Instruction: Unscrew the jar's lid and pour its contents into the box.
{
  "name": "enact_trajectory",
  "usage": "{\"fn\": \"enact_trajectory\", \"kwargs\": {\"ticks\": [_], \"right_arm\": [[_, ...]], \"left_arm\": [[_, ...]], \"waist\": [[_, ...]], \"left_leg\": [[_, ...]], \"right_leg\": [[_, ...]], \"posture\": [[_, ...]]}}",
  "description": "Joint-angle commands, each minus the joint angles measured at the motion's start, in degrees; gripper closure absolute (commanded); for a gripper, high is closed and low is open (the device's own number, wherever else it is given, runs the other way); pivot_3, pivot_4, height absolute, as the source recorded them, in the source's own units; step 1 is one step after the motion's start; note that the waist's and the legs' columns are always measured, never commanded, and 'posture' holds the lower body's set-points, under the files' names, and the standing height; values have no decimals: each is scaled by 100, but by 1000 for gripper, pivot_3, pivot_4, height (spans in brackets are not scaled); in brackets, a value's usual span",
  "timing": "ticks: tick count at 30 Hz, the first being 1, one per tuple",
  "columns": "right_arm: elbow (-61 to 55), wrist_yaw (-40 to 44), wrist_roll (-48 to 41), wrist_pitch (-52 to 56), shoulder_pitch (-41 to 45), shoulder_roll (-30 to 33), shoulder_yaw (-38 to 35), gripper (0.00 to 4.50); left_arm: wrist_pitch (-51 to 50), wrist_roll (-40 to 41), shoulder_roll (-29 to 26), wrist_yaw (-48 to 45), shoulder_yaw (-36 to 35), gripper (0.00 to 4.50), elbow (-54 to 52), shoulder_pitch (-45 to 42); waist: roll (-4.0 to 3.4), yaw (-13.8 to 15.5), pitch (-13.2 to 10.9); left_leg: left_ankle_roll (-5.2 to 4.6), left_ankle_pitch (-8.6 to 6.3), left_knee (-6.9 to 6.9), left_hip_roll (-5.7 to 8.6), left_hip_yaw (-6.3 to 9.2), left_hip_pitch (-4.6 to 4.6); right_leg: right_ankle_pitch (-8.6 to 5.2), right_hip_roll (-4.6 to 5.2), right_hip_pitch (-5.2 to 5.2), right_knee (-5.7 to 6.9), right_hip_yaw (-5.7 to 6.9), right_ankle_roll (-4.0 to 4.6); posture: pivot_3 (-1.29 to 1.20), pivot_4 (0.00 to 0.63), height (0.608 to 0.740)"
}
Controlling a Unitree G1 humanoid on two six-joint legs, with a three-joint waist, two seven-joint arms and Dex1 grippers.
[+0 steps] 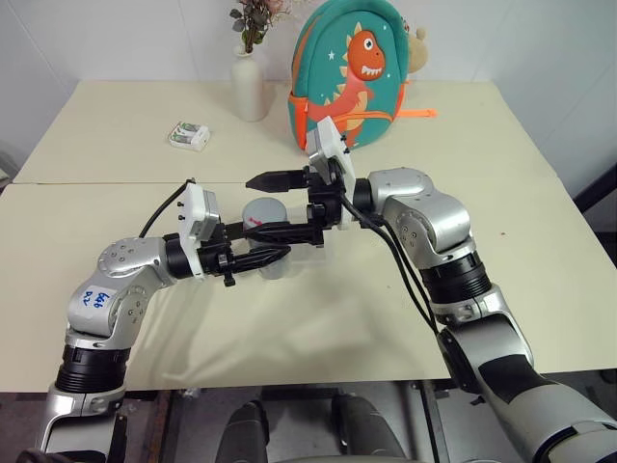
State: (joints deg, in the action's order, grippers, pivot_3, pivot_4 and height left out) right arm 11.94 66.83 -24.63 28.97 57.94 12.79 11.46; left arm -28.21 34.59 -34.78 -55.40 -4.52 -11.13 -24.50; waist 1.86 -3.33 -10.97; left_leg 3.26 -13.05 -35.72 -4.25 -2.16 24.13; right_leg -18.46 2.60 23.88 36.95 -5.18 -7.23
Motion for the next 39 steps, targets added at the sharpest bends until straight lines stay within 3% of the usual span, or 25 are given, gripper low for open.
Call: {"fn": "enact_trajectory", "kwargs": {"ticks": [1,21,26,31,39], "right_arm": [[334,-165,90,-236,254,220,-383,15],[1422,527,-30,-473,245,1023,-774,15],[738,808,-490,57,182,937,-864,15],[-112,468,-907,646,155,645,-877,15],[-898,-265,-520,973,-6,385,-215,15]], "left_arm": [[72,136,-30,-184,11,2535,-356,101],[160,124,-107,-354,-203,2535,-265,161],[187,88,-116,-338,-243,2535,-241,172],[218,42,-85,-304,-203,2535,-212,153],[231,16,-44,-281,-138,2535,-170,113]], "waist": [[0,-3,0],[-3,-51,-2],[-5,-64,-3],[-6,-81,-4],[-5,-75,-4]], "left_leg": [[0,0,0,0,0,0],[1,-1,8,-5,-7,-6],[1,-1,9,-15,-8,-4],[2,-1,8,-19,-8,-4],[3,-2,4,-18,-8,-3]], "right_leg": [[0,0,0,1,0,0],[0,-9,1,-4,-10,1],[-2,-17,4,-4,-10,3],[-2,-19,4,-1,-9,3],[-2,-17,4,0,-9,4]], "posture": [[0,150,740],[0,150,740],[0,150,740],[0,150,740],[0,150,740]]}}
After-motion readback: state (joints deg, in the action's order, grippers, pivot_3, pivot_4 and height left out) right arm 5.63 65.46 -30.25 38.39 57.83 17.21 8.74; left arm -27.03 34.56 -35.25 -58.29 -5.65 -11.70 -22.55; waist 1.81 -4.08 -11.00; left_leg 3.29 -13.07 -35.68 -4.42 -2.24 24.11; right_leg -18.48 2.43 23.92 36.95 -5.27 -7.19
